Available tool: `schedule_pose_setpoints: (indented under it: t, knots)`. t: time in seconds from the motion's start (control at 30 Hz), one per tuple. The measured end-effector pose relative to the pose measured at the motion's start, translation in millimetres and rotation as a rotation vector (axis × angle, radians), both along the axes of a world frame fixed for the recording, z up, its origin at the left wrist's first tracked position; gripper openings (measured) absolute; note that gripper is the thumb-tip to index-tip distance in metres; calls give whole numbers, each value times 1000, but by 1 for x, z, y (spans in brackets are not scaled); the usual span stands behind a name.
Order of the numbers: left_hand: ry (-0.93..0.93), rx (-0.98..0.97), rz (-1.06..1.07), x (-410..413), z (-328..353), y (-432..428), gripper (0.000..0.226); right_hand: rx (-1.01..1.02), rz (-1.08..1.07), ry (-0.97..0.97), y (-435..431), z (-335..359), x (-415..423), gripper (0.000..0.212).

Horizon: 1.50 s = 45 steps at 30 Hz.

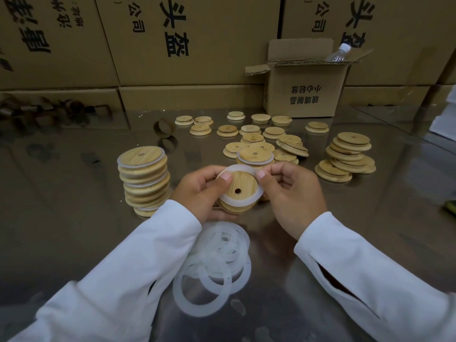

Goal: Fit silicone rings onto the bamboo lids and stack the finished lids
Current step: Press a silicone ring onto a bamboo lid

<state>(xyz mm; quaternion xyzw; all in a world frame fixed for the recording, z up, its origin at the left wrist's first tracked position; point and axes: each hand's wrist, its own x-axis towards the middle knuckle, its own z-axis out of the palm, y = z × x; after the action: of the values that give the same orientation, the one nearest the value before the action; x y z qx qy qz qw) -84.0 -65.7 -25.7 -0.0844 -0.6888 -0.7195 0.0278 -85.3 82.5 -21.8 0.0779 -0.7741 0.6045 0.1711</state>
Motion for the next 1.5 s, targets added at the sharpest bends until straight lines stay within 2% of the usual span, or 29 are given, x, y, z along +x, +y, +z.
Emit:
schedule_pose_setpoints:
  t: [0.47, 0.97, 1.2, 1.37, 1.5]
  knots:
    - [162, -93, 129, 0, -2, 1, 17, 21, -17, -11, -2, -1, 1, 17]
    - [195, -80, 196, -1, -2, 2, 20, 7, 7, -40, -8, -1, 3, 13]
    - [251, -152, 238, -4, -4, -4, 18, 83, -5, 42, -13, -4, 6, 14]
    - [212, -69, 174, -2, 0, -3, 16, -75, 19, -6, -10, 0, 6, 14]
    - [169, 1, 155, -2, 0, -1, 13, -114, 8, -11, -9, 1, 8, 6]
